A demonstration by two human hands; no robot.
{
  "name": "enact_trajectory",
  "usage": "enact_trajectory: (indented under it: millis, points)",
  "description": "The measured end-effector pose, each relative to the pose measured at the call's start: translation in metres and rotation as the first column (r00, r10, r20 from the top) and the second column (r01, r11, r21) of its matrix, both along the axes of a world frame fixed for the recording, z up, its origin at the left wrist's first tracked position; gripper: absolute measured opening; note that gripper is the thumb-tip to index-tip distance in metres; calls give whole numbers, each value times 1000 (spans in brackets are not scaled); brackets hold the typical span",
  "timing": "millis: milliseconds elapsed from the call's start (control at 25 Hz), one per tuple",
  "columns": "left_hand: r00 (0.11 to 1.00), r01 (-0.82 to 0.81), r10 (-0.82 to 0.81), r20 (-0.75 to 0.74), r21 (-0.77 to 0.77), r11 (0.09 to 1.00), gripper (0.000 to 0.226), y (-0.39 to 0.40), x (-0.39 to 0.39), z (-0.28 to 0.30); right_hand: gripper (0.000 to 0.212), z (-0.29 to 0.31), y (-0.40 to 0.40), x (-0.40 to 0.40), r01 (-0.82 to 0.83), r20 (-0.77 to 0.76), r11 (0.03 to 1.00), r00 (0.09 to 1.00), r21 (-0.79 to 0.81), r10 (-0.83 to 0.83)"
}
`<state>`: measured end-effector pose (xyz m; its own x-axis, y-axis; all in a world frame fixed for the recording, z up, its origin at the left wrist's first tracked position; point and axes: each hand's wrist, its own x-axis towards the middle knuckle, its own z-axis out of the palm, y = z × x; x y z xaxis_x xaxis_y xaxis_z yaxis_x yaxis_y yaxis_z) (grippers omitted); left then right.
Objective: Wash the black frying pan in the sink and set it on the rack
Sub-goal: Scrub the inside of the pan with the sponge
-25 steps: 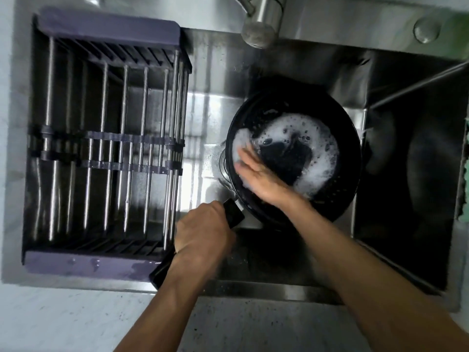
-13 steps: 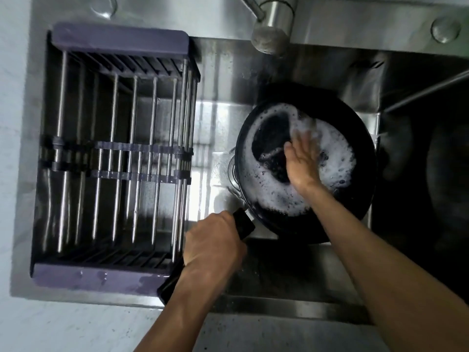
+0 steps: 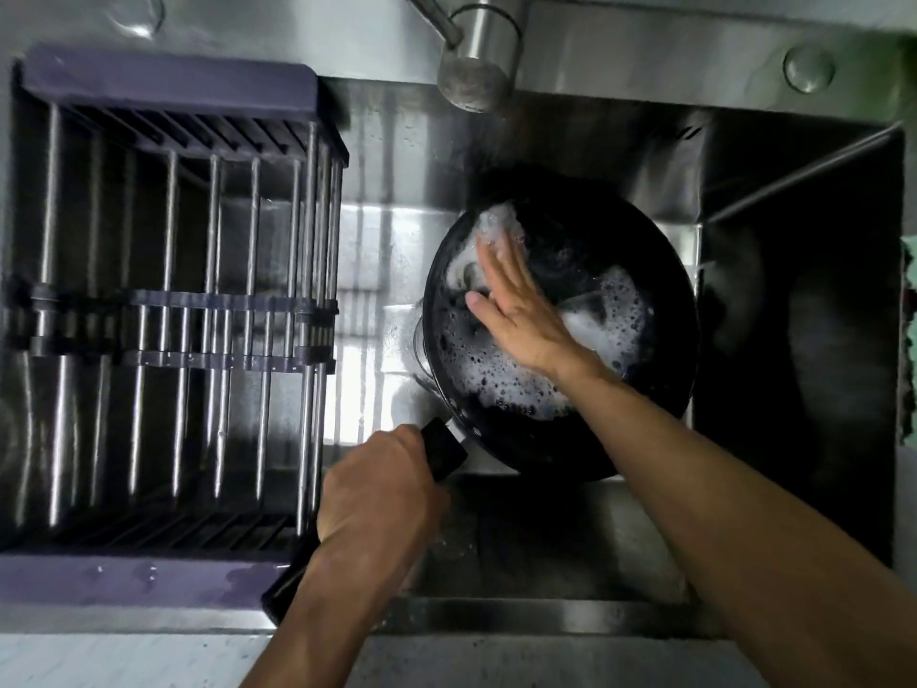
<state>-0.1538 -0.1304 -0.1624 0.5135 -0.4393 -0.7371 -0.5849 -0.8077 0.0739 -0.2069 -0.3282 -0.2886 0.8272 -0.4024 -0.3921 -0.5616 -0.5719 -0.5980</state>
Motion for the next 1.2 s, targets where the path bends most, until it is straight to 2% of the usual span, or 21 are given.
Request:
enact_trajectory:
  millis: [40,80,120,200,320,400,480,520,560,600,640,720,760,840,880,920,960,1040,1080,1120,1200]
  points:
    - [1000,-4,4,2,-12,1000,23,0,-1,0,63,-1,-23,-7,-75,-17,984,997,-159,73]
    - [1000,-8,8,-2,-19,1000,23,-1,-1,0,62,-6,-42,-26,-60,-57,940,997,-336,43]
    - [1000,-11,11,-8,-17,1000,23,1,1,1,63,-3,-49,-47,-58,-178,894,984,-444,-25]
    - [1000,-10,10,-25,-14,1000,24,2,3,0,66,-4,-40,-76,-89,-400,896,911,-436,-104]
    - [999,-23,23,-30,-16,1000,25,1,2,0,72,0,-58,-65,-217,-418,904,907,-369,47]
    - [999,-33,32,-32,-21,999,26,1,3,0,74,12,-65,-72,-218,-401,853,916,-475,11]
    - [999,-33,32,-35,-21,999,28,0,4,2,70,21,-26,-97,-167,-507,932,862,-321,-21]
    - [999,-25,25,-33,-12,1000,29,0,4,3,65,23,-2,-98,-147,-555,970,832,-195,15]
    - [999,-19,19,-36,-7,1000,30,0,3,2,57,19,3,-94,-145,-533,987,842,-76,83]
    - [999,-23,23,-39,-5,1000,30,-1,3,1,50,19,-12,-85,-156,-515,987,850,-47,110]
    - [998,-36,36,-44,4,999,30,-2,2,0,51,16,-32,-82,-132,-521,987,851,-94,64]
    - [997,-59,60,-41,23,998,30,-1,3,0,69,22,-45,-92,-164,-559,957,829,-238,4]
    - [998,-52,53,-38,25,998,31,-1,3,0,76,28,-31,-103,-186,-587,966,809,-179,47]
    - [999,-37,38,-32,21,999,32,0,3,2,68,38,28,-104,-120,-491,985,855,126,167]
    - [999,-32,32,-26,20,999,32,0,4,2,61,38,39,-95,-96,-422,959,883,266,205]
    - [999,-25,25,-22,19,1000,32,-2,4,1,60,35,30,-86,-52,-396,949,901,311,179]
    - [999,-26,27,-28,28,999,32,-1,3,1,63,27,14,-84,-46,-409,971,902,234,142]
    - [999,-38,39,-37,31,999,32,-2,2,1,76,31,-14,-102,-94,-513,995,856,-31,65]
    - [999,-31,32,-32,34,999,32,-2,3,2,78,40,-4,-111,-130,-562,992,821,-5,104]
    - [999,-23,23,-24,33,999,33,-2,3,2,70,42,17,-116,-119,-523,990,841,71,139]
    - [1000,-22,23,-21,38,999,33,-3,3,1,55,58,71,-98,-81,-286,886,930,457,232]
